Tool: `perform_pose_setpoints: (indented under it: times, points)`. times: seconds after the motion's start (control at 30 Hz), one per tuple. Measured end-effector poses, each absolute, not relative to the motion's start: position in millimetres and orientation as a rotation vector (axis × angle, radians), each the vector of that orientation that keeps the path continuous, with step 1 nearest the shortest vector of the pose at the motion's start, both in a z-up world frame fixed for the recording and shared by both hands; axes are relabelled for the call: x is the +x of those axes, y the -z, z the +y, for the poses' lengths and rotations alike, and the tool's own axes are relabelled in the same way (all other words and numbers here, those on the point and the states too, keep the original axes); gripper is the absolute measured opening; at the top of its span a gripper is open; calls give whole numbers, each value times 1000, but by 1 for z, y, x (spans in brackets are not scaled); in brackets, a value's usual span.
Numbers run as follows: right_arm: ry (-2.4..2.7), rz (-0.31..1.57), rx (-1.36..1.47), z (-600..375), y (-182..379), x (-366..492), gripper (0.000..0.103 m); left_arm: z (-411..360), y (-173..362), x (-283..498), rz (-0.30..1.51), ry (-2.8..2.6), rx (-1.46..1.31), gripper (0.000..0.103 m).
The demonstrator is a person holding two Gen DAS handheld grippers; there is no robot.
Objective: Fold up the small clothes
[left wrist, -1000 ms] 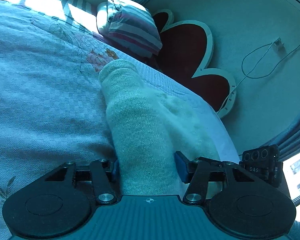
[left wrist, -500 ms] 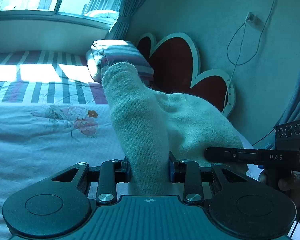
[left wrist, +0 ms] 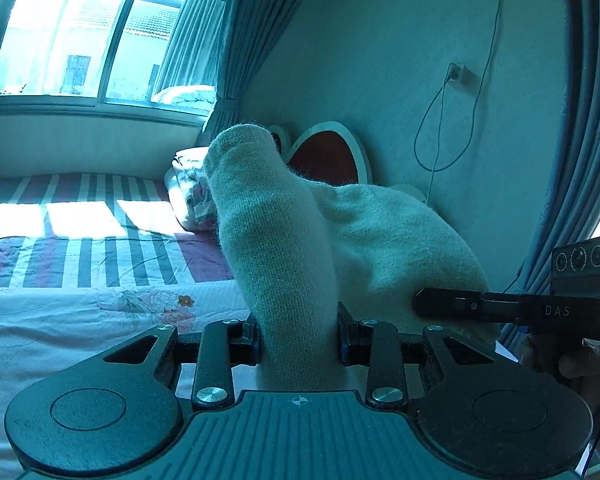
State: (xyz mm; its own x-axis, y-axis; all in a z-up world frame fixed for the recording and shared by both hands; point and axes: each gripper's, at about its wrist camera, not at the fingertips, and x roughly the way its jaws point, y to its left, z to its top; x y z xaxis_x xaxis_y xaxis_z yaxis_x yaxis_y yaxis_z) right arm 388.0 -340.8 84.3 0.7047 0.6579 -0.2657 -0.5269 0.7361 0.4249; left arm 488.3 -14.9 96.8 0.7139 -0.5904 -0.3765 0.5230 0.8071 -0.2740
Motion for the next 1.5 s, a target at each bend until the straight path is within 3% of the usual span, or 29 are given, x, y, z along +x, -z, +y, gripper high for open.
perform_pose_setpoints:
  times: [0.4,1.17,1.5]
  points:
    - [-711,466,331,-305,-72,415,29,24,-73,490,526,571,-179,33]
    - [-642,795,487,-274,74,520,29,43,82,595,805,497,-265,33]
    - [-698,830,554,-258,90,533,29,78,86,595,820,466,-324,33]
